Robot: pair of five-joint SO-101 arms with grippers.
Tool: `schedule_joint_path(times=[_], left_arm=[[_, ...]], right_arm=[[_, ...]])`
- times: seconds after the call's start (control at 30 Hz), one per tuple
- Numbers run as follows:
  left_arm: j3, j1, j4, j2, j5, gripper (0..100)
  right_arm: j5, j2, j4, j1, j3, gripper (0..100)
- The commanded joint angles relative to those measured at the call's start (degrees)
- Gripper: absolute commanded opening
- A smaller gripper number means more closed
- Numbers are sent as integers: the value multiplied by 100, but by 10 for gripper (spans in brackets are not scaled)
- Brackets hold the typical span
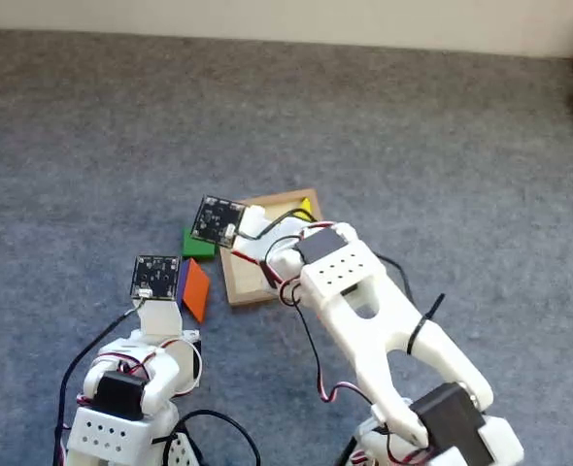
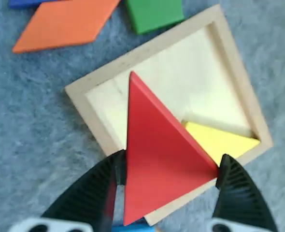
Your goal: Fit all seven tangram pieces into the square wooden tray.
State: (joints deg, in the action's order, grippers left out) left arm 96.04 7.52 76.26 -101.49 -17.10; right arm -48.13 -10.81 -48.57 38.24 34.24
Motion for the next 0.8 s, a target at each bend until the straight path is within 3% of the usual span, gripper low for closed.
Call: schedule_joint_path(times=[0.0,0.63,0.77], left_arm=[[119,-48,26,-242,9,7],[119,-48,26,-242,9,7],[119,-48,26,-242,9,7]], right_arm=[[-334,303,479,-66,-374,220],[-615,752,787,-13,-356,225],[-607,743,356,-4,-400,323]])
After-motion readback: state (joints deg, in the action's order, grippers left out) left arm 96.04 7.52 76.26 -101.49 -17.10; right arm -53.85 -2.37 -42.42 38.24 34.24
